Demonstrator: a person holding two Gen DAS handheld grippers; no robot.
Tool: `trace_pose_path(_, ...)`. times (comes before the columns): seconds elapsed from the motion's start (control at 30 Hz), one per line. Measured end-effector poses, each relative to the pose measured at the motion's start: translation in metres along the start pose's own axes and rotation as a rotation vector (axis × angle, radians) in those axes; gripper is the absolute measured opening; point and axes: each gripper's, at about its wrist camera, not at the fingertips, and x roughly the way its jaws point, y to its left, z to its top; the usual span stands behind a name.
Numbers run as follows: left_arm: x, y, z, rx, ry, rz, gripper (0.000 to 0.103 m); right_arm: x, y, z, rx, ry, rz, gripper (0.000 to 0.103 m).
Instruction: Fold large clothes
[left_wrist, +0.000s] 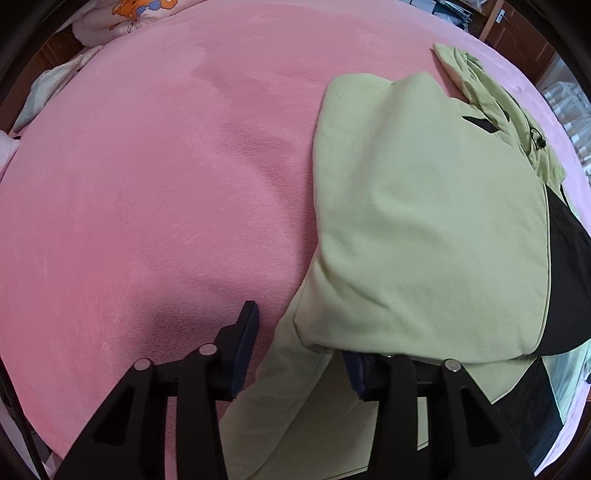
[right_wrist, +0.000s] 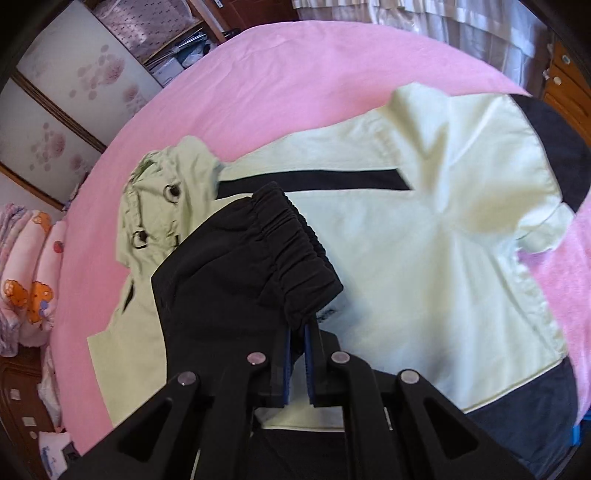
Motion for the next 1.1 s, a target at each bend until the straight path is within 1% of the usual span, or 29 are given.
trace_pose_path(0.03, -0.001, -0.001, 0.0, 0.0, 0.005, -0.012, 0.033, -0.003, -0.005, 0.001, -0.004, -0.009, -0.017, 0.006)
trace_pose_path(0.07, 0.0, -0.003, 0.0, -0.002, 0.01, -0.019, 0.03, -0.005, -0.009, 0.003, 0.0, -0.016, -0.024, 0.006)
trace_pose_path(0.17, -0.002, -0.005, -0.004, -0.005, 0.022, -0.018, 0.028, -0.003, -0.011, 0.005, 0.011, -0.012, -0.04, 0.006)
trace_pose_path(0.3, -0.003, -0.005, -0.01, -0.042, 0.025, -0.026, 0.026, -0.002, -0.019, -0.007, -0.018, -0.003, -0.114, 0.006)
trace_pose_path(0.37, -0.003, -0.002, -0.011, -0.08, 0.033, -0.047, 0.024, 0.005, -0.027, -0.015, -0.011, 0.017, -0.134, 0.006)
trace_pose_path(0.43, -0.002, 0.003, -0.013, -0.107, 0.049, -0.064, 0.024, 0.016, -0.034, -0.022, 0.021, 0.048, -0.141, 0.006)
trace_pose_path(0.5, -0.002, 0.005, -0.014, -0.108, 0.059, -0.065, 0.024, 0.026, -0.042, -0.028, 0.049, 0.076, -0.153, 0.006)
trace_pose_path(0.57, -0.002, 0.004, -0.016, -0.093, 0.065, -0.062, 0.024, 0.032, -0.044, -0.032, 0.048, 0.086, -0.168, 0.006)
trace_pose_path(0.63, -0.002, 0.001, -0.014, -0.075, 0.068, -0.062, 0.024, 0.035, -0.042, -0.035, 0.02, 0.075, -0.186, 0.006)
trace_pose_path(0.7, 0.006, -0.007, 0.001, -0.053, 0.078, -0.065, 0.024, 0.038, -0.037, -0.035, -0.018, 0.062, -0.205, 0.006)
trace_pose_path(0.8, 0.007, -0.008, 0.005, -0.034, 0.096, -0.079, 0.024, 0.043, -0.034, -0.033, -0.034, 0.07, -0.225, 0.007)
trace_pose_path(0.9, 0.002, -0.007, 0.009, 0.016, 0.118, -0.087, 0.025, 0.038, -0.036, -0.029, 0.013, 0.075, -0.196, 0.008)
trace_pose_path(1.0, -0.006, -0.012, 0.019, 0.076, 0.124, -0.083, 0.026, 0.021, -0.039, -0.026, 0.041, 0.047, -0.16, 0.009)
trace_pose_path(1.1, -0.018, -0.013, 0.021, 0.108, 0.113, -0.089, 0.027, 0.007, -0.039, -0.025, 0.036, 0.028, -0.169, 0.013)
